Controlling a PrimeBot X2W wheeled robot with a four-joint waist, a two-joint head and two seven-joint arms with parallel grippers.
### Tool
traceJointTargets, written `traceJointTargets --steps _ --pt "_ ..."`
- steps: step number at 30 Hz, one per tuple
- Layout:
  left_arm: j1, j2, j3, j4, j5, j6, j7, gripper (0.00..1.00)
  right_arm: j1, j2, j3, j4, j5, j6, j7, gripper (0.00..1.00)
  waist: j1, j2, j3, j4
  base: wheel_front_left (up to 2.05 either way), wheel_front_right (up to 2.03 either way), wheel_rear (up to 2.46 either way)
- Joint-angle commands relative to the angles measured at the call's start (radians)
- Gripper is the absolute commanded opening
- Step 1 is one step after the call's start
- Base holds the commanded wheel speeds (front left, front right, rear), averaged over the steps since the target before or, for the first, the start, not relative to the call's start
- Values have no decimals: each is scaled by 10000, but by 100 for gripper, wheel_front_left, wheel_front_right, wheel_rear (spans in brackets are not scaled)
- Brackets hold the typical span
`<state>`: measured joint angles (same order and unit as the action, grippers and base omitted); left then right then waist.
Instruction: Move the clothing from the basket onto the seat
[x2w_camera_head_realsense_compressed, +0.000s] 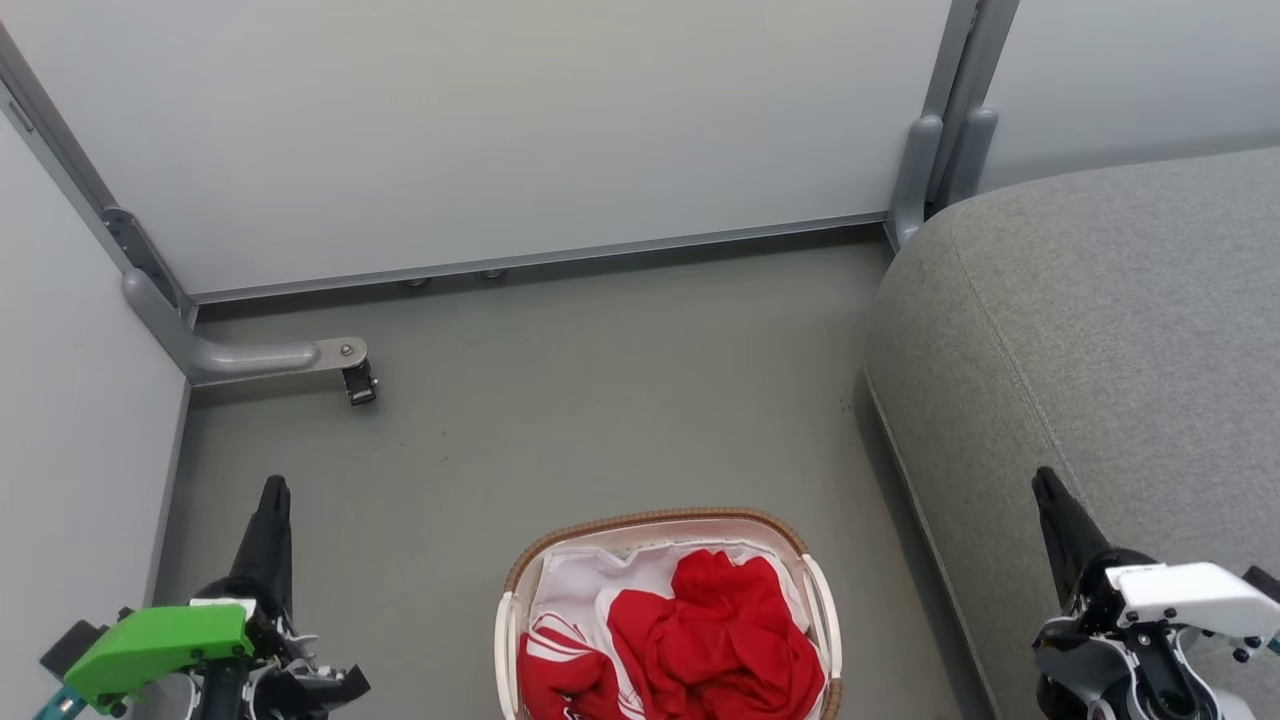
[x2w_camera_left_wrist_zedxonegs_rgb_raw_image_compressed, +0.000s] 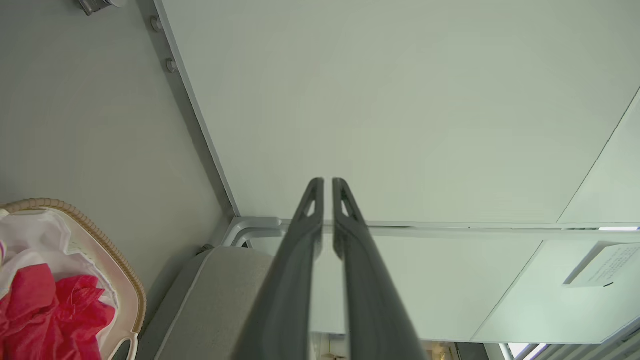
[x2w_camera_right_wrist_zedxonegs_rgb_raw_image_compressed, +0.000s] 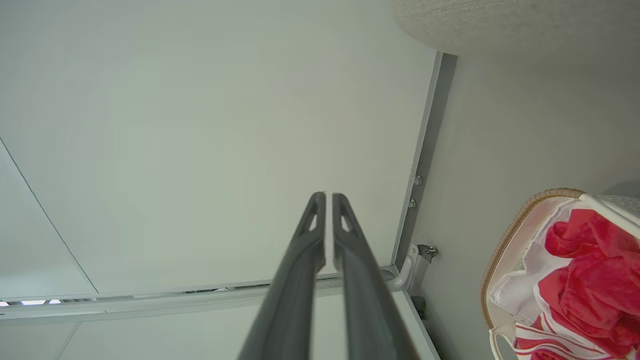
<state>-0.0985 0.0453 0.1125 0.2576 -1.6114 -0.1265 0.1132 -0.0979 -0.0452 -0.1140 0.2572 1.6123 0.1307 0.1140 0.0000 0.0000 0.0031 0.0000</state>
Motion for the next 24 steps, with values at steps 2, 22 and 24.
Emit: traceJointTargets --steps 2,22,24 --pt "137 -29 -22 152 2 8 -5 100 131 57 24 161 -3 -2 -5 100 0 0 1 0 0 0 0" --pt "424 -17 -703 -118 1148 3 -910 100 118 51 328 445 -1291 -1 -914 100 0 0 30 28 0 0 0" --pt "440 -14 -740 -176 1449 1 -994 100 101 47 313 405 -1555 -1 -1000 100 0 0 35 32 0 0 0"
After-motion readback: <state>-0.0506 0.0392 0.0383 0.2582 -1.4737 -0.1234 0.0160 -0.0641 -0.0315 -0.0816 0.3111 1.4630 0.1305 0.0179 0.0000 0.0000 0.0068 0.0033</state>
